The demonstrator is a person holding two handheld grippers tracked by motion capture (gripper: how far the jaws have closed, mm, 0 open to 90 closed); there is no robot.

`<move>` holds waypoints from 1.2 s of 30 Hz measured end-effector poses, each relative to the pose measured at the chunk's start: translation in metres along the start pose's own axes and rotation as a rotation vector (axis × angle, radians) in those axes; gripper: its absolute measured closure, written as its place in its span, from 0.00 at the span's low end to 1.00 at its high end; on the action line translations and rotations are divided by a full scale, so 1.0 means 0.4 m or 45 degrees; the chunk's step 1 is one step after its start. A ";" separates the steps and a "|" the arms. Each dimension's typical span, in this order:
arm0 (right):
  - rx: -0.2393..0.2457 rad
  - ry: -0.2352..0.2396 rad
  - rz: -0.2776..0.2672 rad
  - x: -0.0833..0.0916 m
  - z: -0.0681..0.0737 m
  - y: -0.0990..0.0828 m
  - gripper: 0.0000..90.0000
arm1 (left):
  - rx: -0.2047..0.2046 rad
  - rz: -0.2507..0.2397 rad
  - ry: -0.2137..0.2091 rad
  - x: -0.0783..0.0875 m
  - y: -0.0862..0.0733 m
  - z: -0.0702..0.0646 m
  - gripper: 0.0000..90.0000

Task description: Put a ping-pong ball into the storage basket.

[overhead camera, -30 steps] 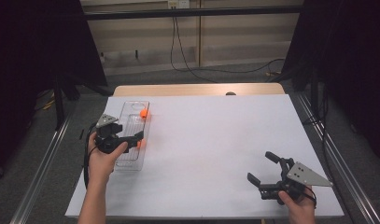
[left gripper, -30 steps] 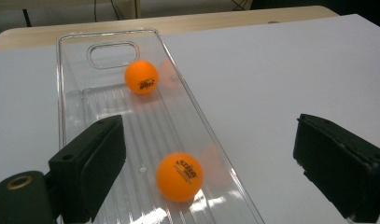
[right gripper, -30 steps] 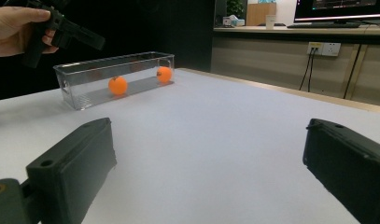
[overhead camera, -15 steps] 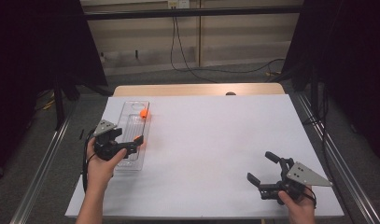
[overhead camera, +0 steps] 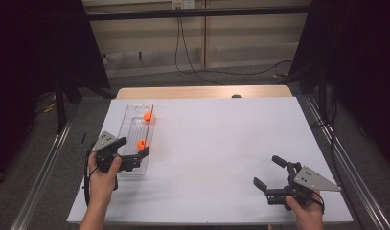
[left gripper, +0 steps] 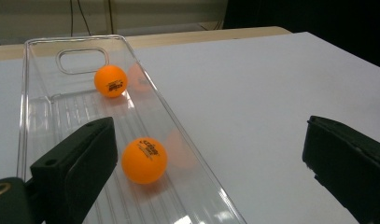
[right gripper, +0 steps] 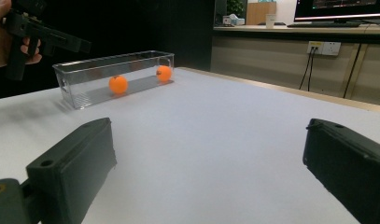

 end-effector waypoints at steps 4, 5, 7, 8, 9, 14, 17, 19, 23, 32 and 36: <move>0.000 0.001 0.001 0.000 0.000 0.000 0.02 | 0.002 -0.016 -0.014 0.006 -0.012 -0.003 0.04; 0.000 0.001 0.001 0.000 0.000 0.000 0.02 | 0.001 -0.022 -0.012 0.008 -0.015 -0.003 0.03; 0.000 0.001 0.000 0.000 0.000 0.000 0.02 | -0.006 -0.043 -0.020 0.011 -0.020 -0.004 0.03; 0.000 0.001 0.000 0.000 0.000 0.000 0.02 | -0.006 -0.052 -0.026 0.012 -0.021 -0.003 0.03; 0.000 0.001 0.001 0.000 0.000 0.000 0.02 | 0.000 -0.063 -0.039 0.013 -0.024 -0.003 0.04; 0.000 0.001 0.001 0.000 0.000 0.000 0.02 | -0.030 -0.072 -0.032 0.016 -0.034 -0.009 0.04; -0.001 0.001 -0.001 0.000 0.000 0.001 0.02 | -0.026 -0.076 -0.045 0.017 -0.040 -0.012 0.04; 0.001 0.001 0.001 0.001 0.000 0.000 0.02 | -0.032 -0.083 -0.050 0.018 -0.046 -0.015 0.03; -0.002 0.000 -0.003 0.001 0.000 0.001 0.02 | -0.048 -0.094 -0.056 0.025 -0.060 -0.016 0.04; 0.007 0.007 0.002 -0.001 0.004 0.001 0.02 | -0.048 -0.137 -0.042 0.037 -0.083 -0.009 0.03; 0.009 0.006 0.005 -0.001 0.003 0.001 0.02 | -0.028 -0.146 -0.051 0.039 -0.087 -0.006 0.03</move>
Point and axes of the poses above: each handheld gripper's, and its own axes: x roughly backward along the jaws, y roughly out of its top, z roughly to its left, the point moved 2 cm from there along -x, roughly forward along the jaws, and after that the axes turned 8 degrees about y, right-handed, at the moved point
